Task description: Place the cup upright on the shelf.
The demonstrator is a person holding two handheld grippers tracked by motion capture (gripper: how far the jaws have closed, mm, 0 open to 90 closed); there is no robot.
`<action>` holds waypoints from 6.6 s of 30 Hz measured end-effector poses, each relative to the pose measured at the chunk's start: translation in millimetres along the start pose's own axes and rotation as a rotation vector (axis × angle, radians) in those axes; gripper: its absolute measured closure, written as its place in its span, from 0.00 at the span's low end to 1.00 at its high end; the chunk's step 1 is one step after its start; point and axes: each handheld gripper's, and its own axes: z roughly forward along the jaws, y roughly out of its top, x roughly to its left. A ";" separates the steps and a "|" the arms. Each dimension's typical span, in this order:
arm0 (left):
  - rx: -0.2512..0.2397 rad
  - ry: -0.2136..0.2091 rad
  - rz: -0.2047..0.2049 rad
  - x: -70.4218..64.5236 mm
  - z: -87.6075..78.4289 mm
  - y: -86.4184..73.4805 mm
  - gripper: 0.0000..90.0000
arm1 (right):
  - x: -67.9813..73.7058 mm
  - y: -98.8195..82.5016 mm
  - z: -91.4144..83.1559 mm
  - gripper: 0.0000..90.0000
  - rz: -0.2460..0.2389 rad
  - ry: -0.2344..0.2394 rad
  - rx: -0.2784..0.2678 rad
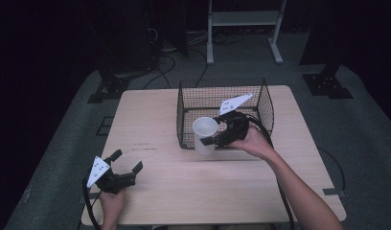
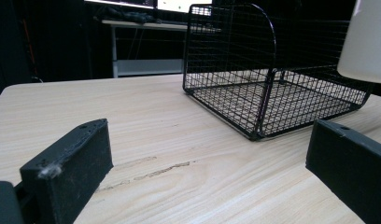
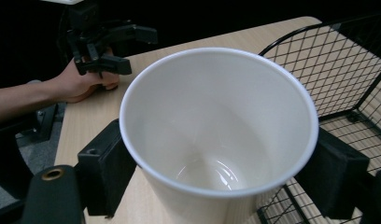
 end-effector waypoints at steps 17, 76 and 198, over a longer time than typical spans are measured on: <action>0.001 -0.001 -0.001 0.2 -0.3 0.0 0.00 | -28.5 24.9 -4.6 0.21 0.018 -0.034 -0.003; -0.007 -0.002 -0.009 1.1 -0.8 -0.1 0.00 | -114.0 32.2 27.2 0.21 0.151 -0.060 -0.007; -0.002 -0.005 0.000 0.6 -1.5 -0.1 0.00 | -129.0 -11.3 74.3 0.18 0.153 -0.115 0.173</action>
